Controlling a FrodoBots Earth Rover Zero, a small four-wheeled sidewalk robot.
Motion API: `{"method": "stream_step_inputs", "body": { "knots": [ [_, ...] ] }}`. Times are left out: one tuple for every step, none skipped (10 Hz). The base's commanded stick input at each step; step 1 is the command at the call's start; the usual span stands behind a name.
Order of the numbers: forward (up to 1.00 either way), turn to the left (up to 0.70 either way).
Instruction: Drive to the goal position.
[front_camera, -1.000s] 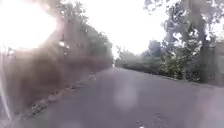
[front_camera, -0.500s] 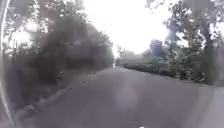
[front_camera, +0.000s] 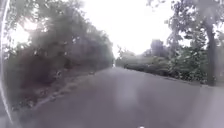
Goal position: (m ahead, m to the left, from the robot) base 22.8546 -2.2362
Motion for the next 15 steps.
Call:
{"method": "stream_step_inputs", "body": {
  "knots": [
    [0.7, 0.0],
    [0.7, 0.0],
    [0.7, 0.0],
    [0.7, 0.0],
    [0.7, 0.0],
    [0.7, 0.0],
    [0.7, 0.01],
    [0.7, 0.04],
    [0.7, 0.16],
    [0.7, 0.14],
    [0.7, 0.06],
    [0.7, 0.0],
    [0.7, 0.0],
    [0.7, 0.0],
    [0.7, 0.0]
  ]
}}
